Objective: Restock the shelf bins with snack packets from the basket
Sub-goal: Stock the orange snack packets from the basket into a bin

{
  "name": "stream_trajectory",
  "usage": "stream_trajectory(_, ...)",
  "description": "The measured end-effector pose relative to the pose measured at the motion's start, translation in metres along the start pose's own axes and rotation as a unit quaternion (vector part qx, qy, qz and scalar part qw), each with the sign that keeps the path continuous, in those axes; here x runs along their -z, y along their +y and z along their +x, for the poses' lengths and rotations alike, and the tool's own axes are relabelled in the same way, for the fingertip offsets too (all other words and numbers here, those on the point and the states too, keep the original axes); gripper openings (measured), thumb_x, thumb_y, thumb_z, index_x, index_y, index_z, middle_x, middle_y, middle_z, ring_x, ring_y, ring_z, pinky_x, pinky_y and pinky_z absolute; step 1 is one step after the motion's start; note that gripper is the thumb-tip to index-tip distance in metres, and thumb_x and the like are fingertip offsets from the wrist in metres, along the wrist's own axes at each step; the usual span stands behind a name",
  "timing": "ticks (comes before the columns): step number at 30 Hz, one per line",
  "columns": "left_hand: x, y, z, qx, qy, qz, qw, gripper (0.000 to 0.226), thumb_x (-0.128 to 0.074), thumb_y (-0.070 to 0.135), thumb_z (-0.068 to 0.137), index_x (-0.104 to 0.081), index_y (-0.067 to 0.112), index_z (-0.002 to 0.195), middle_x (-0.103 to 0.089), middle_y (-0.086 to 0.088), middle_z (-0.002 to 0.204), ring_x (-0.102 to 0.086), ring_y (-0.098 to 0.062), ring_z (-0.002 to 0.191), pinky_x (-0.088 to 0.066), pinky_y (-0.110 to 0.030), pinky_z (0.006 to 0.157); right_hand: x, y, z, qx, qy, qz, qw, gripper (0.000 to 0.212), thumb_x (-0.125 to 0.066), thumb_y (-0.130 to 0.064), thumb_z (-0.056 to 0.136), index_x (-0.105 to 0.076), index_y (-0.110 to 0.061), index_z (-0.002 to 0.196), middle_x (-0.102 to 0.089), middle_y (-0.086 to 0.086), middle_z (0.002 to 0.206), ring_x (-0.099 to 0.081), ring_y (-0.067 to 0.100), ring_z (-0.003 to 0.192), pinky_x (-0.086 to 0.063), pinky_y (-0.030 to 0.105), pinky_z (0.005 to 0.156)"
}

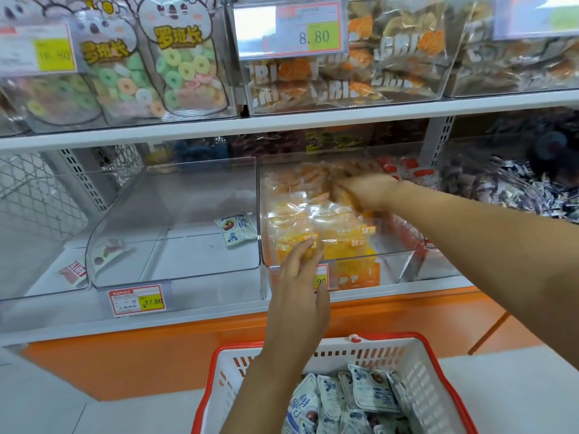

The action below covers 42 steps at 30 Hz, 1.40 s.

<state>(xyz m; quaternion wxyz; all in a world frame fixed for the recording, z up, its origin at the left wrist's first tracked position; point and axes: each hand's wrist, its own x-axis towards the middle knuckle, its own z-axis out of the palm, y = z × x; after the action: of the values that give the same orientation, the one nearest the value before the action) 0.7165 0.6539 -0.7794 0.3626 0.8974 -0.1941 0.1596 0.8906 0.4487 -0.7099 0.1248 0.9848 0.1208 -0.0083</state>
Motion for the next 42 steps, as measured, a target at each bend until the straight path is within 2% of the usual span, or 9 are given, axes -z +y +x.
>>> stream_trajectory(5,0.004,-0.002,-0.001,-0.018,-0.015,0.001,1.000,0.051,-0.048,0.022,0.097,-0.035,0.032,0.145,-0.018,0.023,0.150,-0.019,0.014,0.127,-0.017,0.001,0.095,0.010,-0.006,-0.018,-0.040,0.027,-0.037,0.998,0.093,-0.072,-0.021,0.081,-0.013,-0.030,0.152,-0.040,0.015,0.143,-0.040,0.034,0.130,-0.042,0.040,0.098)
stream_trajectory(10,0.005,0.001,-0.005,-0.010,-0.022,-0.015,1.000,0.055,-0.045,0.023,0.098,-0.024,0.038,0.148,-0.007,0.028,0.153,-0.013,0.004,0.141,-0.023,-0.011,0.106,0.027,-0.006,-0.033,-0.065,0.078,0.059,0.993,0.038,-0.060,-0.012,0.089,-0.053,-0.003,0.125,-0.058,0.019,0.122,-0.057,0.034,0.111,-0.046,0.039,0.092)
stream_trajectory(14,0.003,0.008,-0.019,-0.023,0.025,-0.052,0.998,0.055,-0.045,0.020,0.098,-0.024,0.043,0.144,-0.012,0.026,0.153,-0.009,0.017,0.136,-0.015,0.013,0.087,0.029,-0.008,-0.064,-0.063,0.204,0.132,0.968,0.034,-0.061,-0.021,0.090,-0.055,-0.004,0.119,-0.052,0.019,0.122,-0.053,0.037,0.111,-0.043,0.042,0.093)
stream_trajectory(19,-0.010,-0.001,-0.051,-0.008,0.079,-0.058,0.995,0.040,-0.046,0.021,0.097,-0.046,0.026,0.137,-0.036,0.020,0.136,-0.030,0.014,0.125,-0.027,-0.001,0.096,0.023,-0.024,-0.111,-0.069,0.207,0.162,0.962,0.018,-0.058,-0.027,0.091,-0.059,-0.008,0.090,-0.065,0.014,0.090,-0.061,0.034,0.087,-0.048,0.039,0.071)
stream_trajectory(24,-0.018,-0.026,-0.085,0.087,-0.160,-0.009,0.983,0.017,-0.048,0.024,0.097,-0.064,0.018,0.097,-0.064,0.006,0.089,-0.059,-0.012,0.080,-0.048,-0.025,0.070,-0.004,-0.075,-0.167,-0.048,0.180,0.216,0.958,0.030,-0.058,-0.039,0.092,-0.057,-0.012,0.077,-0.054,0.002,0.070,-0.048,0.021,0.070,-0.033,0.030,0.060)
stream_trajectory(29,-0.037,-0.066,-0.142,0.214,-0.465,0.114,0.852,0.028,-0.057,0.030,0.091,-0.044,0.020,0.068,-0.044,-0.001,0.069,-0.044,-0.018,0.065,-0.034,-0.027,0.058,-0.091,-0.138,-0.217,-0.009,-0.111,0.215,0.970,0.038,-0.054,-0.040,0.094,-0.045,-0.017,0.065,-0.044,-0.005,0.058,-0.044,0.011,0.055,-0.034,0.024,0.049)
stream_trajectory(34,-0.043,-0.080,-0.194,0.232,-0.549,0.119,0.794,0.060,-0.063,0.055,0.083,-0.052,0.018,0.130,-0.055,-0.002,0.129,-0.052,-0.020,0.115,-0.043,-0.027,0.092,-0.182,-0.175,-0.273,0.023,-0.436,0.175,0.882,0.033,-0.056,-0.021,0.092,-0.050,-0.009,0.062,-0.058,-0.001,0.058,-0.050,0.009,0.052,-0.049,0.029,0.065)
stream_trajectory(37,-0.046,-0.075,-0.197,0.236,-0.537,0.121,0.801,0.059,-0.061,0.053,0.085,-0.052,0.014,0.128,-0.056,-0.005,0.127,-0.053,-0.020,0.113,-0.040,-0.025,0.084,-0.209,-0.196,-0.300,0.021,-0.520,0.190,0.833,0.028,-0.054,-0.014,0.092,-0.057,-0.003,0.117,-0.061,0.016,0.118,-0.059,0.024,0.094,-0.050,0.035,0.090)
stream_trajectory(42,-0.053,-0.065,-0.194,0.221,-0.541,0.156,0.796,0.054,-0.059,0.049,0.088,-0.054,0.007,0.122,-0.058,-0.011,0.122,-0.055,-0.024,0.111,-0.042,-0.028,0.085,-0.233,-0.220,-0.315,-0.069,-0.474,0.301,0.825,0.030,-0.055,-0.014,0.090,-0.056,-0.011,0.120,-0.060,0.008,0.115,-0.059,0.024,0.100,-0.051,0.037,0.088)
